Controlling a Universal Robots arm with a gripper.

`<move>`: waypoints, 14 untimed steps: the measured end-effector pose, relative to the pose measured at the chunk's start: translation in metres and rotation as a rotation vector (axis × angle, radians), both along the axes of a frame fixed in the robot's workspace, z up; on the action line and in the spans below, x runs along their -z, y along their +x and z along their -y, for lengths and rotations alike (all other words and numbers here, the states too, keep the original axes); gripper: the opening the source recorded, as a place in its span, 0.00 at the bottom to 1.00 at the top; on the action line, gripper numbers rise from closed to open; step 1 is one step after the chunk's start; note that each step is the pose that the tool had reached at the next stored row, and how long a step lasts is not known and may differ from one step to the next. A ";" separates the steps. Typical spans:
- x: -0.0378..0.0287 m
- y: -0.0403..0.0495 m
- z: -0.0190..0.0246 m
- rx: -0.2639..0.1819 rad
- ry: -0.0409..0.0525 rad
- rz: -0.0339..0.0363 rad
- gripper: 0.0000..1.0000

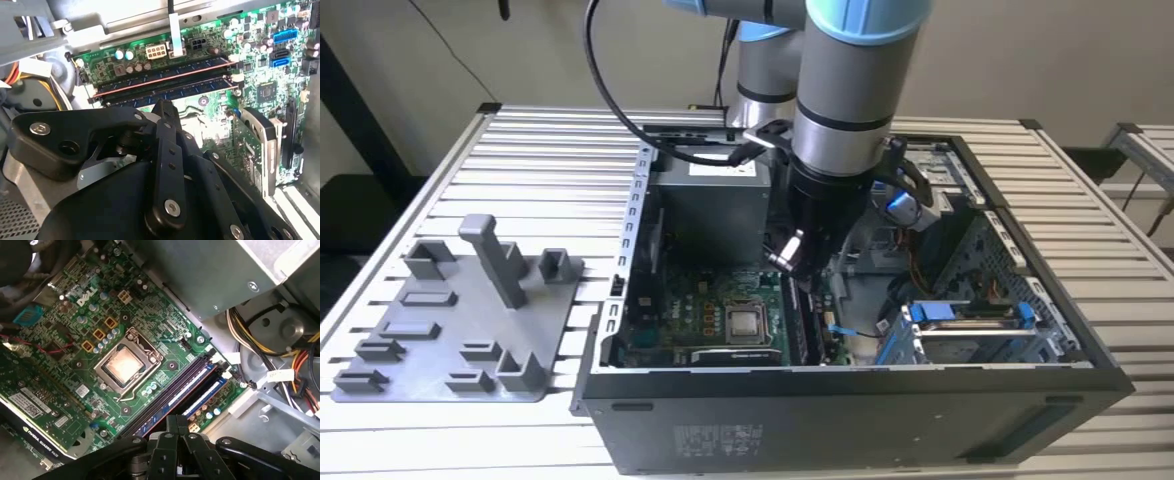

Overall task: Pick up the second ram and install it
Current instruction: 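Press down the second ram until it locks into place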

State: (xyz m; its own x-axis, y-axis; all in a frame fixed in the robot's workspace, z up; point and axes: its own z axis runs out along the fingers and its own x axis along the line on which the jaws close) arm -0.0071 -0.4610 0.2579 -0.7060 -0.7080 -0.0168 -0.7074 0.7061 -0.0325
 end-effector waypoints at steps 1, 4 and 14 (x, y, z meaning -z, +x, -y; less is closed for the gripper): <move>0.0000 0.0000 0.0000 -0.009 0.0000 0.0002 0.11; 0.0000 0.0000 0.0000 -0.017 0.0001 0.0004 0.11; 0.0027 -0.0001 0.0001 -0.128 0.0004 0.0008 0.11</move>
